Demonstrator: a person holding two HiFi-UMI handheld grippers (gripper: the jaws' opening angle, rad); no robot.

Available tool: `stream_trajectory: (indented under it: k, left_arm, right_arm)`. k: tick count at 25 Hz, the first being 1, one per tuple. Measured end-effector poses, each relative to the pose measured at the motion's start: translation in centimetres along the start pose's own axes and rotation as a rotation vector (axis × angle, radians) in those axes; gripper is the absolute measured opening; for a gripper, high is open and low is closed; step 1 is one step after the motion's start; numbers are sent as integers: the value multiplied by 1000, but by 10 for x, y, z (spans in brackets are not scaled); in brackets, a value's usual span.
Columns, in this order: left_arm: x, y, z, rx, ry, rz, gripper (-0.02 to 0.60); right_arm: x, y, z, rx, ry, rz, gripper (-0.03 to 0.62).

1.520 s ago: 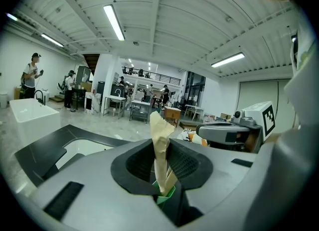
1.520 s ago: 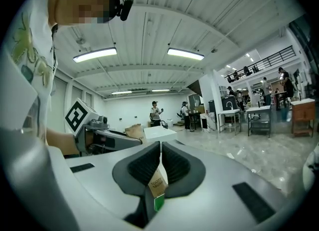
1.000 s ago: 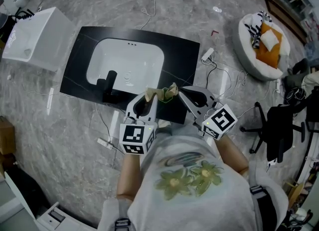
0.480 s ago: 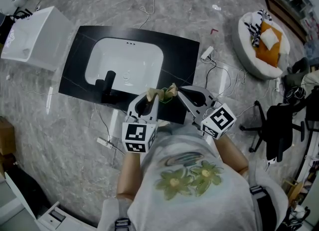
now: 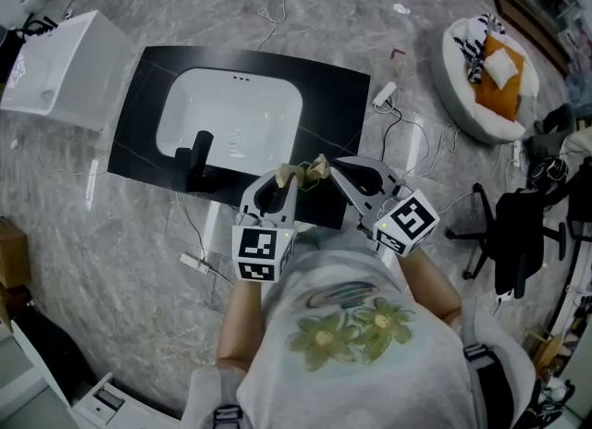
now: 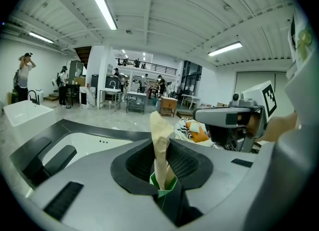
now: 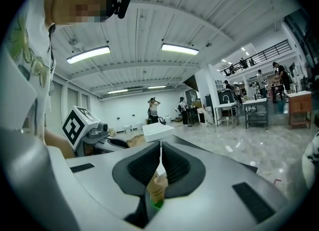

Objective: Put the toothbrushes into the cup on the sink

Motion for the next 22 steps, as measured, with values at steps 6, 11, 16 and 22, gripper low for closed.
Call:
stream_trajectory:
  k: [6, 11, 16, 22]
  left_arm:
    - [-7, -2, -7, 4, 21, -18, 89]
    - [-11, -4, -13, 6, 24, -38, 89]
    - [-18, -4, -17, 13, 32, -61, 89]
    - [-26, -3, -21, 19, 38, -61, 89]
  right_arm:
    - [-1, -2, -1, -1, 6, 5, 48]
    - [-2, -5, 0, 0, 8, 3, 48]
    - [-4, -6, -1, 3, 11, 2, 48]
    - [-7, -6, -1, 5, 9, 8, 48]
Point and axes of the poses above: the fingertips, and each gripper's own axes: z backward along the fingers, y to its left, x out of its top, the point moved 10 cm from there along z, backward along the fingers, and after that the axes turned 15 degrees about x, right-handed, at the moved point
